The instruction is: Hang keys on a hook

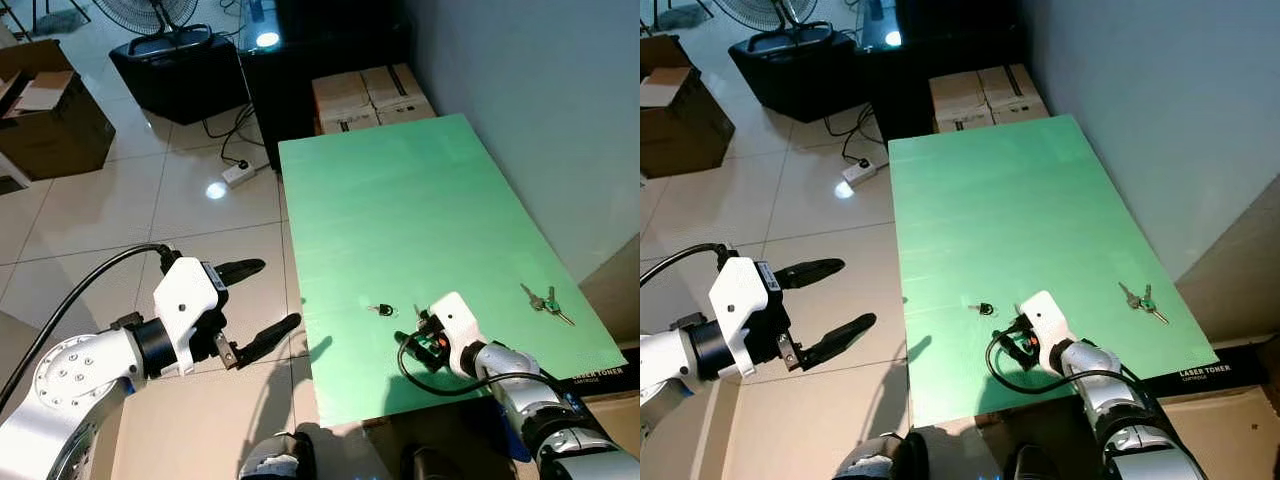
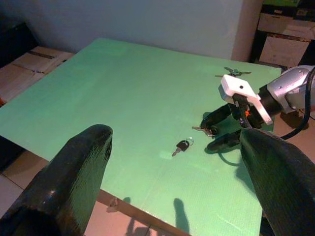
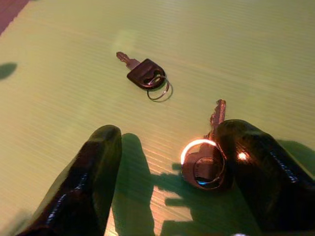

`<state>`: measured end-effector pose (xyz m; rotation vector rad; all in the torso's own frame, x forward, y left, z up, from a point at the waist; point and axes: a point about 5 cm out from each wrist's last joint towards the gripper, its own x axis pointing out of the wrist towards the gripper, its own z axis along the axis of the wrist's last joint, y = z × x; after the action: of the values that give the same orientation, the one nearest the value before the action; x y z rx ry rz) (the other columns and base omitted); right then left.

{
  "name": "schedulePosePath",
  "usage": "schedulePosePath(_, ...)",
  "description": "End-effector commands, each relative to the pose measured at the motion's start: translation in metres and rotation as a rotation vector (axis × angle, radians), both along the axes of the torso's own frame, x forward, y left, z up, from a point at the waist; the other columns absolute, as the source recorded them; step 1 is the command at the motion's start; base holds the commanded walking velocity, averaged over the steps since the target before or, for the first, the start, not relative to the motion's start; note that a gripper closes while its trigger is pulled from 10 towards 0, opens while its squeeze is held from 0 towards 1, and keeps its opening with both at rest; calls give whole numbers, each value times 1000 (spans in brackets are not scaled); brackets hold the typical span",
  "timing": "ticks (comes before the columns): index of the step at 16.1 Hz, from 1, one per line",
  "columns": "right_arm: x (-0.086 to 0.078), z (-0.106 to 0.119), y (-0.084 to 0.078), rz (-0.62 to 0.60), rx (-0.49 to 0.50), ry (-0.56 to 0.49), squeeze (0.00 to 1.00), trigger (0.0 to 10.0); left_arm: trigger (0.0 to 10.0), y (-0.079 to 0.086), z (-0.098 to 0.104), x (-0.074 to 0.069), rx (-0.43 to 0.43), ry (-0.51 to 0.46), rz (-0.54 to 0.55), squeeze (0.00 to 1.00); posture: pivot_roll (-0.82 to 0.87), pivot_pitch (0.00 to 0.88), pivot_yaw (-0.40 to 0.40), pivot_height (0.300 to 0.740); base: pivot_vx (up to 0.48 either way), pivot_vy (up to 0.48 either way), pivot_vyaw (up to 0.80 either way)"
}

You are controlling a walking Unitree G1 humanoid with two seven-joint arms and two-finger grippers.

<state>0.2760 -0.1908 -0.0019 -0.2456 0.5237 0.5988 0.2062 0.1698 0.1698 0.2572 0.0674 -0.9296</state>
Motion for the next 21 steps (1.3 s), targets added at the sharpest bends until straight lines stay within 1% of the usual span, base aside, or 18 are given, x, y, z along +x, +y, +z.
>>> schedulePosePath(1,-5,-5,0,14,-5,28,0,0,10000,0,0,-4,12,11,-21,0,184,142,132,740,0,0,0)
schedulePosePath(6,-10,-9,-3,-4,-13,38,0,0,10000,1,0,-5,17,8,-21,0,180,121,127,740,0,0,0)
schedulePosePath(10,-13,-11,-11,-39,-57,25,0,0,10000,-1,-1,-5,15,5,-27,0,170,112,132,740,0,0,0)
schedulePosePath(14,-8,-6,-19,-86,-88,7,0,0,10000,-2,0,1,13,-6,-28,0,165,131,137,740,0,0,0)
schedulePosePath(16,-3,-3,-24,-141,-100,-14,0,0,10000,-3,1,4,11,-15,-25,0,164,135,141,740,0,0,0)
schedulePosePath(21,5,3,-32,-235,-133,-40,0,0,10000,-1,1,4,17,-22,-19,0,167,132,144,740,0,0,0)
